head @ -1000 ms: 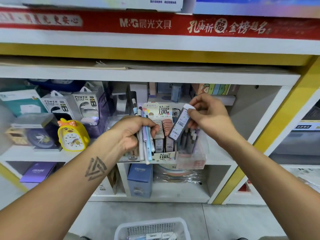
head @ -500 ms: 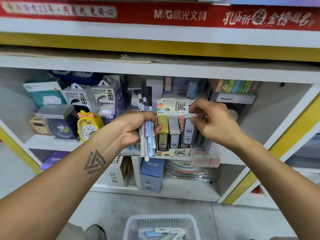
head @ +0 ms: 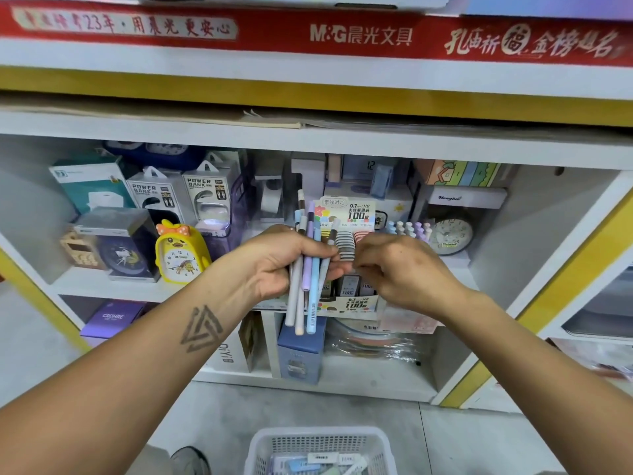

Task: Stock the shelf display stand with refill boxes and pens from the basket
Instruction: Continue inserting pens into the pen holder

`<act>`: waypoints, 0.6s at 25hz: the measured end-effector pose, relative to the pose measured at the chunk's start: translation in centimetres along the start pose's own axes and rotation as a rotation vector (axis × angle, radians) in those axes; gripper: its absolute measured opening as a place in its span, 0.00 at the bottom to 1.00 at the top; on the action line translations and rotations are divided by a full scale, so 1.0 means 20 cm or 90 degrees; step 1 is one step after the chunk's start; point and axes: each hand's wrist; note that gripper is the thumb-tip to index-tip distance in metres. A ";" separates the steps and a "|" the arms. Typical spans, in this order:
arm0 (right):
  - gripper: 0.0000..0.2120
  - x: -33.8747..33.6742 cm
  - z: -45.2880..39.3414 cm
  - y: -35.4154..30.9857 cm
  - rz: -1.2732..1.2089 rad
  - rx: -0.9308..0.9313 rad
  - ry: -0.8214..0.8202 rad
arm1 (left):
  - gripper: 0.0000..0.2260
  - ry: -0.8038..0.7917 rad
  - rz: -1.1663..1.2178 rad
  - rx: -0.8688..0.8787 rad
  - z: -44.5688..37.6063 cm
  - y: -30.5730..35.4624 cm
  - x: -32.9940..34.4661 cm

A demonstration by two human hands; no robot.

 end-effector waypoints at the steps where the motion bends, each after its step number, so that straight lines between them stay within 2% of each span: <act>1: 0.06 -0.02 -0.01 -0.01 -0.048 0.039 0.051 | 0.04 -0.009 0.001 -0.002 0.00 0.00 0.01; 3: 0.07 -0.06 -0.05 -0.02 -0.287 0.217 0.196 | 0.09 -0.017 -0.004 0.001 -0.01 -0.01 0.04; 5: 0.10 -0.08 -0.07 -0.03 -0.520 0.362 0.275 | 0.10 -0.031 -0.017 0.015 -0.02 -0.02 0.08; 8: 0.08 -0.11 -0.05 -0.01 -0.677 0.410 0.337 | 0.12 -0.062 -0.022 0.028 -0.05 -0.03 0.14; 11: 0.05 -0.18 0.00 0.04 -0.728 0.430 0.442 | 0.15 -0.096 0.021 0.017 -0.08 -0.03 0.17; 13: 0.05 -0.25 0.04 0.10 -0.669 0.436 0.536 | 0.13 -0.088 0.063 0.009 -0.11 -0.03 0.19; 15: 0.06 -0.30 0.10 0.15 -0.546 0.415 0.566 | 0.07 -0.052 0.076 0.011 -0.14 -0.03 0.21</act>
Point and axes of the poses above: each hand's wrist, its own z-axis away from the middle knuckle, its own x-axis out of the palm, y = z × x, and after that the axes turned 14 degrees about -x, right-handed
